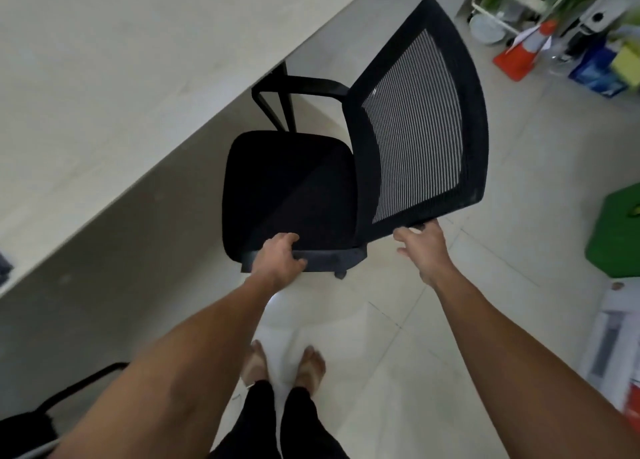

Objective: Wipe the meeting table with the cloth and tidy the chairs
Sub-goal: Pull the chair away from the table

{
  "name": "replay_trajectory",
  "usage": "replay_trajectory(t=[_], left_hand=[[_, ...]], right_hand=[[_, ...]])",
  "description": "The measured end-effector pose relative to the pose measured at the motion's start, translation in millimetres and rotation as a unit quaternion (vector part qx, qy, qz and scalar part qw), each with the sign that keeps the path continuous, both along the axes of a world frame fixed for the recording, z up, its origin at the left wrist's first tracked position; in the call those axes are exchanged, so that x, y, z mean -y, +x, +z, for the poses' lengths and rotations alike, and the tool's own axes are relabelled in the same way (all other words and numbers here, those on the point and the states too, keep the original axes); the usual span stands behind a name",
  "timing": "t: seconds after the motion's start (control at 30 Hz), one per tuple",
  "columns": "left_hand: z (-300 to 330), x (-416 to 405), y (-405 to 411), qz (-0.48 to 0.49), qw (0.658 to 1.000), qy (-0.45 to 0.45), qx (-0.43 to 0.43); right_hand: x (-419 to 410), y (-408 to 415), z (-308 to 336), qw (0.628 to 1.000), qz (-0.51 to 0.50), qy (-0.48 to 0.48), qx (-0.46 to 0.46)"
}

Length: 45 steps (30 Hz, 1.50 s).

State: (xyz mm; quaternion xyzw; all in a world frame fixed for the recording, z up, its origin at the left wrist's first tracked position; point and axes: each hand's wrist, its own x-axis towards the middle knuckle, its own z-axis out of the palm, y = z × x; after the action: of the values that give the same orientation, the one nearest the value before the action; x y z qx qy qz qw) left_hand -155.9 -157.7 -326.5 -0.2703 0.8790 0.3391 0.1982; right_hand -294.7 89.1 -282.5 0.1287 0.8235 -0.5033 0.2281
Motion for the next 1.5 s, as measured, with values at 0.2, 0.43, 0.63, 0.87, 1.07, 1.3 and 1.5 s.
replay_trajectory(t=[0.2, 0.43, 0.63, 0.87, 1.07, 1.3, 1.5], left_hand=[[-59, 0, -19, -0.092, 0.994, -0.065, 0.016], [-88, 4, -14, -0.164, 0.981, -0.096, 0.046], [-77, 41, -6, -0.182, 0.974, -0.112, 0.079], [-73, 108, 24, -0.187, 0.959, -0.187, 0.101], [-61, 167, 61, -0.078, 0.949, -0.298, 0.067], [-5, 204, 80, 0.009, 0.976, -0.216, 0.004], [45, 198, 101, 0.109, 0.983, -0.146, -0.036]], right_hand=[[-5, -20, -29, 1.0, -0.023, -0.001, 0.009], [2, -15, -27, 0.999, 0.002, 0.01, -0.033], [25, 11, -18, 0.999, 0.042, -0.027, -0.01], [77, 54, -29, 0.995, 0.085, -0.046, 0.007], [146, 93, -38, 0.994, 0.105, -0.015, 0.006], [235, 131, -31, 0.997, 0.053, -0.063, 0.001], [273, 128, -18, 0.977, 0.21, -0.004, 0.025]])
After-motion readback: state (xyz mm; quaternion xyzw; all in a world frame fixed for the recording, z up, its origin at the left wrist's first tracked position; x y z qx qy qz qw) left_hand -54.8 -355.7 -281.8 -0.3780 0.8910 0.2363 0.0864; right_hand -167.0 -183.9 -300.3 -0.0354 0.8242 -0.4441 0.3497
